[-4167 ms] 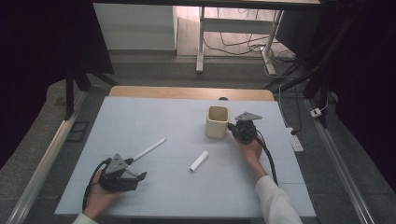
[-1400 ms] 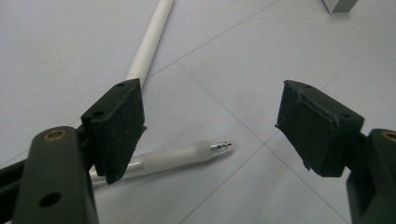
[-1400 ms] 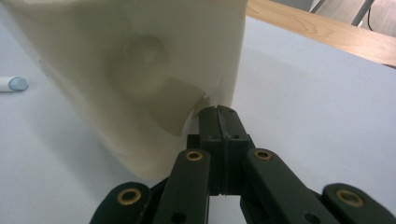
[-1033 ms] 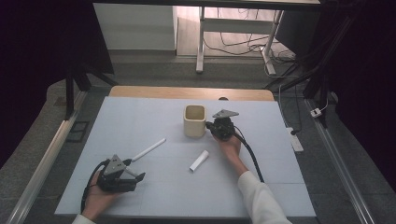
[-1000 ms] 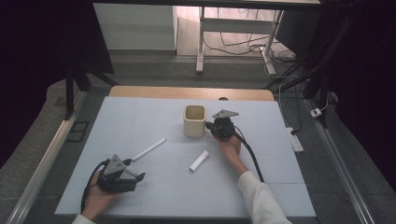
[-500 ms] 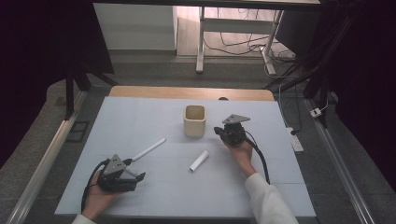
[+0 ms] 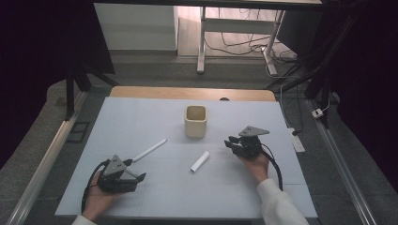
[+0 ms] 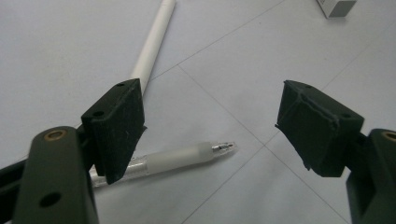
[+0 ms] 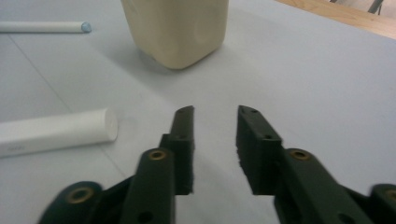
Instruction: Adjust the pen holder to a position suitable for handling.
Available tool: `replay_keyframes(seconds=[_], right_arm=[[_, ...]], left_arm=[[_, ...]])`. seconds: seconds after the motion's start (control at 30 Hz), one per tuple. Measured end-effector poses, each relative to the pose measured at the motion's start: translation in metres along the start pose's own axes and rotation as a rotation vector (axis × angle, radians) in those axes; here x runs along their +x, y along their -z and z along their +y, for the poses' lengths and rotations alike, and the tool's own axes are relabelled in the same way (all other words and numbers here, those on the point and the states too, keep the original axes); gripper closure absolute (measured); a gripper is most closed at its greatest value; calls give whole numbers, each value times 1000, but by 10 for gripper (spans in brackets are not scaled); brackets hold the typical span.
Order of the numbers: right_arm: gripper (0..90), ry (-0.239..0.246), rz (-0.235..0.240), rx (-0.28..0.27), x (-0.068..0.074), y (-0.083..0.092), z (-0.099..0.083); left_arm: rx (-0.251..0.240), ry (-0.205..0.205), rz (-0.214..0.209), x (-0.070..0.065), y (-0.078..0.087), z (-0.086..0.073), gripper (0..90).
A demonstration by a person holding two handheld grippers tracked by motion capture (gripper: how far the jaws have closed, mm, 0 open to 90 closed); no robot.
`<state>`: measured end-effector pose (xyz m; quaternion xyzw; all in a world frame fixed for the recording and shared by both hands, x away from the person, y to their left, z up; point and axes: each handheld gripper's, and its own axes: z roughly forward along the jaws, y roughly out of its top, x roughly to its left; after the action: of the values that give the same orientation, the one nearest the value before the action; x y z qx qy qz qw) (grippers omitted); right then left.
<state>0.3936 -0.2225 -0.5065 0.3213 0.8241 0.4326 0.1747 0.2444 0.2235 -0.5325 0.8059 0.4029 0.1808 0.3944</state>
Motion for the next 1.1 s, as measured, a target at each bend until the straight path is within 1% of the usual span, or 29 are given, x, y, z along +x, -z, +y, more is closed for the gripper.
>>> replay_keyframes(seconds=[0.07,0.13,0.2,0.23,0.3,0.33,0.37,0.47,0.5,0.67,0.7,0.9,1.0,1.1], right_arm=[[606,0,-5,-2,2,7,-4],[577,-18,7,-21,2,14,-7],[546,-21,18,-24,2,22,-11],[536,-18,19,-20,2,26,-13],[513,-13,23,-29,3,33,-18],[501,-14,18,-31,4,36,-20],[488,-15,30,-30,4,39,-23],[458,-8,32,-38,6,50,-30],[448,0,30,-30,7,53,-32],[429,21,24,-25,9,69,-45],[428,24,25,-27,9,71,-48],[421,5,15,-28,3,89,-64],[419,3,18,-31,1,92,-68],[418,8,25,-37,2,92,-68]], left_arm=[[-1,2,1,0,0,0,231],[0,-1,1,0,0,0,230],[0,-2,0,0,0,0,230],[-1,-4,0,0,0,0,231],[-1,-3,-1,0,0,0,230],[-3,-1,-2,0,0,0,231],[-4,2,-3,1,0,0,230],[-10,6,-7,2,0,0,231],[-12,9,-8,3,0,0,231],[-15,12,-14,5,-2,2,230],[-14,8,-13,5,-2,2,231],[-13,-29,-11,3,-2,4,231],[-21,-27,-13,4,1,5,232],[-25,-40,-16,4,4,6,236]])
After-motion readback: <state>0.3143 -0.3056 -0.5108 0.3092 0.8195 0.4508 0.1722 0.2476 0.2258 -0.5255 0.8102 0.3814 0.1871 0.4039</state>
